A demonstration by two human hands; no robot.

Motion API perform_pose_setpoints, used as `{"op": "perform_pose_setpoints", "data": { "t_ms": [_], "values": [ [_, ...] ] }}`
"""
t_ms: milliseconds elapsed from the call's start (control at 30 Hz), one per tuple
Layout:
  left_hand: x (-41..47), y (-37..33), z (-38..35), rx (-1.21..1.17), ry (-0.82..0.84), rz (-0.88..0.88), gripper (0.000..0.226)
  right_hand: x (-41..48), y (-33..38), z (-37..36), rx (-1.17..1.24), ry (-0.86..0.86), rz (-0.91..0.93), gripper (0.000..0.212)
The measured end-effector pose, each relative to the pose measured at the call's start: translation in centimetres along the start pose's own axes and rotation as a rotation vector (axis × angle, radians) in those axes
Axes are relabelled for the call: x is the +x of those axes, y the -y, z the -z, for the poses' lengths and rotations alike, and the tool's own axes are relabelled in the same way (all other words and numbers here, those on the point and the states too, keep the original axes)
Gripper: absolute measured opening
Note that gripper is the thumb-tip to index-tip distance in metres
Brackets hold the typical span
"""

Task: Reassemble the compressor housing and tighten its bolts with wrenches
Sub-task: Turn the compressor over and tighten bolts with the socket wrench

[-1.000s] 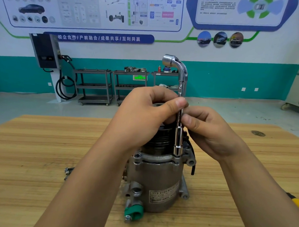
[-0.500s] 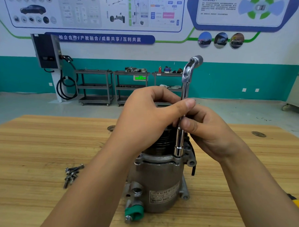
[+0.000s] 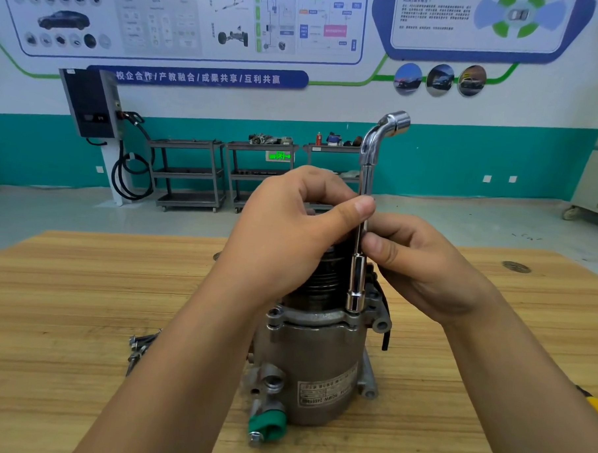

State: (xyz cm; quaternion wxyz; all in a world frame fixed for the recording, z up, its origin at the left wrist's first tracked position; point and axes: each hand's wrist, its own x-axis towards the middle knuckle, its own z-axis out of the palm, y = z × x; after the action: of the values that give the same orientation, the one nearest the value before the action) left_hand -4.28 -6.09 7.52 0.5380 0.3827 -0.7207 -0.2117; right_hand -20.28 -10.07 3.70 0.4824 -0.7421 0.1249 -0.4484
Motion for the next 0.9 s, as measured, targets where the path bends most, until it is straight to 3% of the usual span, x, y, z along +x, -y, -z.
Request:
{"op": "perform_pose_setpoints", "data": {
  "t_ms": [267,400,567,900],
  "values": [
    [-0.13,-0.15,0.07,0.002,0.004,0.000,0.019,0.12,0.26,-0.38,-0.050,-0.044,-0.006,0.026],
    [-0.40,-0.51,-0.16,-0.006,0.015,0.016,0.020,0.23,0.14,-0.39,-0.053,-0.045,-0.005,0.028],
    [-0.46,-0.67,-0.68,0.077,-0.049,0.043,0.020,0.17,-0.19,-0.19,-0.029,-0.069,-0.020,0.047],
    [-0.31,-0.30,-0.50,0.057,-0.032,0.014,0.020,0.17,0.11,-0.30,-0.033,-0.058,-0.010,0.041]
  ]
}}
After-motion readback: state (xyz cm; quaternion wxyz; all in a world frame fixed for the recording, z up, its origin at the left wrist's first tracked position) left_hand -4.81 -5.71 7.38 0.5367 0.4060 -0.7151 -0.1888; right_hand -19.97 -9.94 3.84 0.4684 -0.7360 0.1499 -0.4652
